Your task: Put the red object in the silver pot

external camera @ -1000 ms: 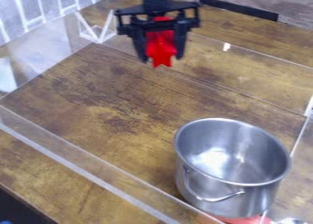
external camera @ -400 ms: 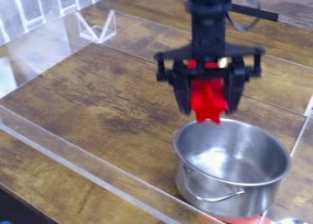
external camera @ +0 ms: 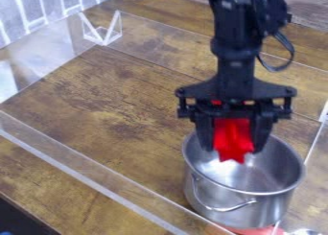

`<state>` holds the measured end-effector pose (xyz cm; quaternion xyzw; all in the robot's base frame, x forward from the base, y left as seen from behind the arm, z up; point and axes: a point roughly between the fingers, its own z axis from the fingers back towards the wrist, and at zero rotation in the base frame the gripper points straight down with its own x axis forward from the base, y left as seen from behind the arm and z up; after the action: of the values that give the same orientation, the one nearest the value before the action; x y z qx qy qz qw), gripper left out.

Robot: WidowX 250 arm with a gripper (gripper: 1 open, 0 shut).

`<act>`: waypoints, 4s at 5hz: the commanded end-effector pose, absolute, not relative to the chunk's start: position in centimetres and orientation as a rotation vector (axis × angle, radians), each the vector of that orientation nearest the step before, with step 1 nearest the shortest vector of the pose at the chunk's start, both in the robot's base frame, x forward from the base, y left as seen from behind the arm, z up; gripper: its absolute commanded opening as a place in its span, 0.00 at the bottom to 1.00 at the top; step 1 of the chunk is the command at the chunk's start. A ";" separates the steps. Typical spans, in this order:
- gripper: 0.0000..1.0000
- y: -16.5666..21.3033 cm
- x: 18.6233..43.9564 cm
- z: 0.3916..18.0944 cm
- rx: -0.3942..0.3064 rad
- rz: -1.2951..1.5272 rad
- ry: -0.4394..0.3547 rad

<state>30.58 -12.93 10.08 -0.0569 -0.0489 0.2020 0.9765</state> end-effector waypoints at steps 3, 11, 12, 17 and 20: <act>1.00 -12.8 31.5 11.9 -0.085 0.113 -0.197; 1.00 -11.4 32.3 4.9 -0.057 0.000 -0.213; 1.00 -10.2 31.7 5.4 -0.057 0.013 -0.196; 1.00 -10.4 31.3 6.4 -0.099 -0.084 -0.071; 1.00 -9.3 31.3 7.1 -0.123 -0.088 -0.051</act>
<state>30.91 -9.69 5.30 -0.0557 0.0018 -0.0450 0.9974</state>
